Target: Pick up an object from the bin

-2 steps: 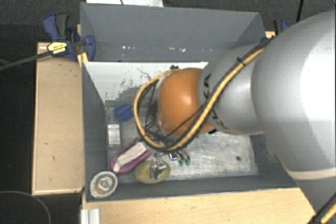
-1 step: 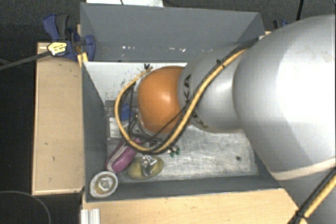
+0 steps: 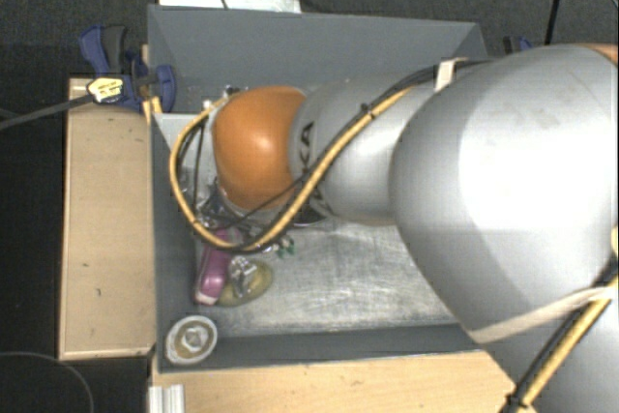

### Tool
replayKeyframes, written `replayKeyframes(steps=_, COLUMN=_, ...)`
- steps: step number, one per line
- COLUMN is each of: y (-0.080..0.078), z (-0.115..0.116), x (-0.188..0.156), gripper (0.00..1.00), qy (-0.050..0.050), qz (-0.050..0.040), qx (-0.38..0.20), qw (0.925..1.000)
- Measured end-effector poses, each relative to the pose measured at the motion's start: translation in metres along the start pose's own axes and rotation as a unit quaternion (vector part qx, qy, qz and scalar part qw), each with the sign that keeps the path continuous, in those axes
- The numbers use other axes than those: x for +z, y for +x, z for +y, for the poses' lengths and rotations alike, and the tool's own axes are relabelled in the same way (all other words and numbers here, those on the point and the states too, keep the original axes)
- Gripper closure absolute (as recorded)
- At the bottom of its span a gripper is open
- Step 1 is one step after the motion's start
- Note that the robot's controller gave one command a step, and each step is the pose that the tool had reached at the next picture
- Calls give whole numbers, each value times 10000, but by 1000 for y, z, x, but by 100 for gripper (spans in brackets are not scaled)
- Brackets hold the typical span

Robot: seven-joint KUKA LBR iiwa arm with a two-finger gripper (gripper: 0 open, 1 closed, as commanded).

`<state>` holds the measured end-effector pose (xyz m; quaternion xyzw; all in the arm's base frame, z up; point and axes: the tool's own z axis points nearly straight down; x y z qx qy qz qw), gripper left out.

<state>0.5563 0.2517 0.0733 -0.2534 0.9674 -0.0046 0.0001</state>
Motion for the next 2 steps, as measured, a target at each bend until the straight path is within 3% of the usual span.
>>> replayKeyframes(steps=1, y=4, z=-1, x=0, gripper=100, qy=6, qz=55, qx=-14, qw=10000)
replayKeyframes(steps=2, y=2, z=-2, x=-96, gripper=100, qy=-39, qz=-62, qx=-1, qw=10000)
